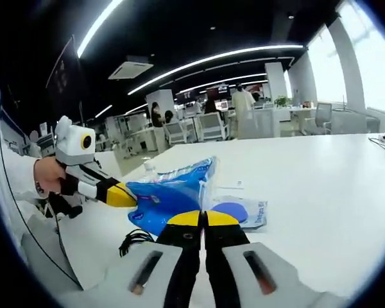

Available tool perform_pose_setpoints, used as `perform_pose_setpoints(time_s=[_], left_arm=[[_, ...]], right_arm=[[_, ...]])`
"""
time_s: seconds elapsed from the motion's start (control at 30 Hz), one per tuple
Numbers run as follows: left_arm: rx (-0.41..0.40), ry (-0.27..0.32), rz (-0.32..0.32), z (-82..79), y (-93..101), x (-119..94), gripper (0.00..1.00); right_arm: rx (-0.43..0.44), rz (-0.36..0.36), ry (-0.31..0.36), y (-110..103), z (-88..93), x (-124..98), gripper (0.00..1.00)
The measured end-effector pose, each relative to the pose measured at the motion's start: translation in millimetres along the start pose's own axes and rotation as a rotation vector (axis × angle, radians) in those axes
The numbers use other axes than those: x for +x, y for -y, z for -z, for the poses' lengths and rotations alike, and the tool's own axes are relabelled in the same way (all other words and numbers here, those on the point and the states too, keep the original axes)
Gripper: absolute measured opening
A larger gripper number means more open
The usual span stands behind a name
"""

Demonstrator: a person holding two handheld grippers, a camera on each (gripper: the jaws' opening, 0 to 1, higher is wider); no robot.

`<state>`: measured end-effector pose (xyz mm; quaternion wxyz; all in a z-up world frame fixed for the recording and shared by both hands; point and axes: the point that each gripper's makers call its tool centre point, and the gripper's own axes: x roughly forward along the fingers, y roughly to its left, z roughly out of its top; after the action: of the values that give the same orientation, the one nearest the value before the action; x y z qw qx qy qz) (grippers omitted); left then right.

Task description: Arrange the tabletop items into an orderly group along one side of the table until the central work area is clear of visible clutter.

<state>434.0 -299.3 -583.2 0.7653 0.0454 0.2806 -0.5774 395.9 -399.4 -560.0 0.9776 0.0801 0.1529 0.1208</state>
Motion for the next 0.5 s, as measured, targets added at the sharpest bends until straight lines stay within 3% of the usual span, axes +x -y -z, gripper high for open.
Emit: perform_pose_setpoints(time_s=[0.33,0.5], left_arm=[[0.044,0.014,0.04,-41.2,5.5,60.8,0.0],[0.049,0.011,0.059,-53.0,4.4,93.8,0.0]], right_arm=[[-0.023,0.084,0.012,62.6,-19.5,-8.1,0.0],[-0.035,0.122,0.017,97.3,-25.7,-6.1,0.0]])
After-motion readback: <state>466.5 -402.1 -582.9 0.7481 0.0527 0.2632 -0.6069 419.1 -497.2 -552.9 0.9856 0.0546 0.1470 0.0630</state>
